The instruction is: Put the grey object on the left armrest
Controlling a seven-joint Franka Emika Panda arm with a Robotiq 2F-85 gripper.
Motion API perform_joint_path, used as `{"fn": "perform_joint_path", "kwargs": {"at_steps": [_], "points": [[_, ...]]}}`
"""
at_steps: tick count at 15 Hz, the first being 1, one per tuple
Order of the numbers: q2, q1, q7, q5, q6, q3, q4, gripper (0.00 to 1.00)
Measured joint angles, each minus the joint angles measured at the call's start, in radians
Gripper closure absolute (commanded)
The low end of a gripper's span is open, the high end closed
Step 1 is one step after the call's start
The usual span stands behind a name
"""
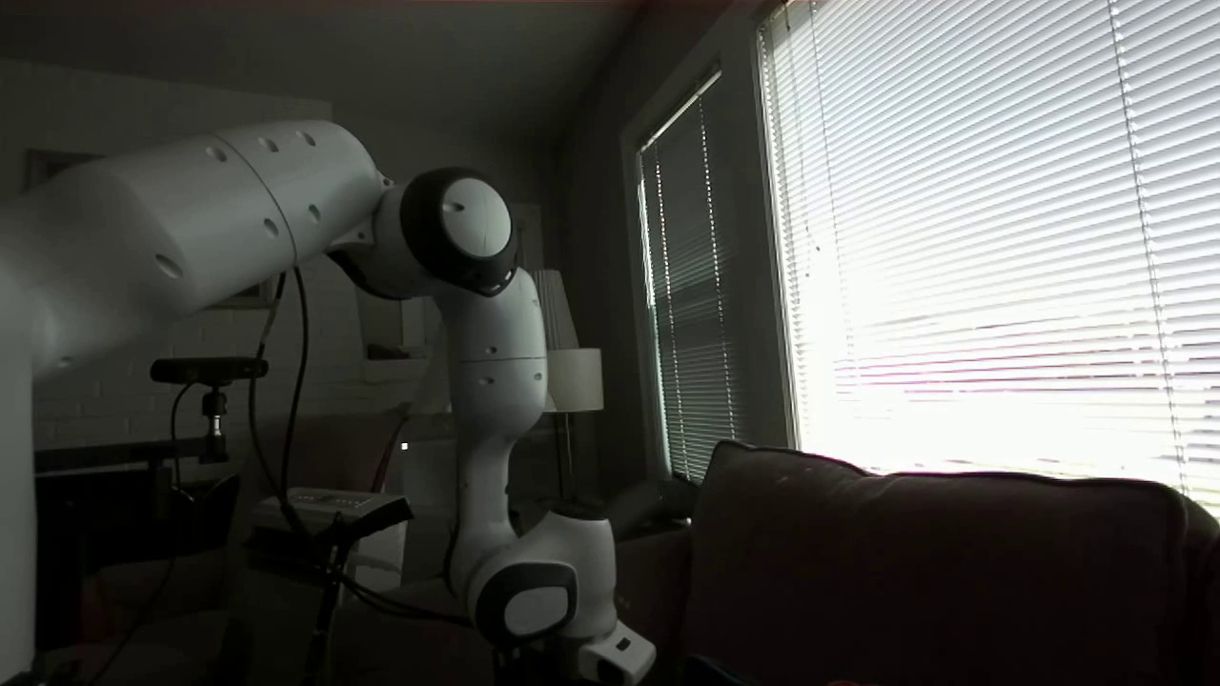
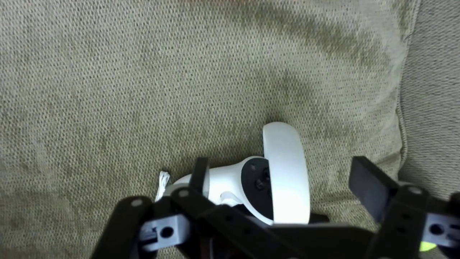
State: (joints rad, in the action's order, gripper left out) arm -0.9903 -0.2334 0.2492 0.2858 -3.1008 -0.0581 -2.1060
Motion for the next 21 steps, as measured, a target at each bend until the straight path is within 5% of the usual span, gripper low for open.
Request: {"fn": "perform_joint_path", "kwargs": {"at_steps": [3, 4, 12, 14, 15, 21], "points": [[-0.019, -0.013, 0.005, 0.0, -0.02, 0.017, 0.015, 0.02], [-0.026, -0.015, 0.007, 0.0, -0.035, 0.019, 0.019, 0.19], [-0.056, -0.027, 0.026, 0.0, -0.067, 0.021, 0.047, 0.72], [-0.057, -0.029, 0.026, 0.0, -0.073, 0.021, 0.05, 0.62], [-0.057, -0.03, 0.026, 0.0, -0.075, 0.021, 0.051, 0.45], [-0.061, -0.036, 0.027, 0.0, -0.079, 0.021, 0.057, 0.24]]}}
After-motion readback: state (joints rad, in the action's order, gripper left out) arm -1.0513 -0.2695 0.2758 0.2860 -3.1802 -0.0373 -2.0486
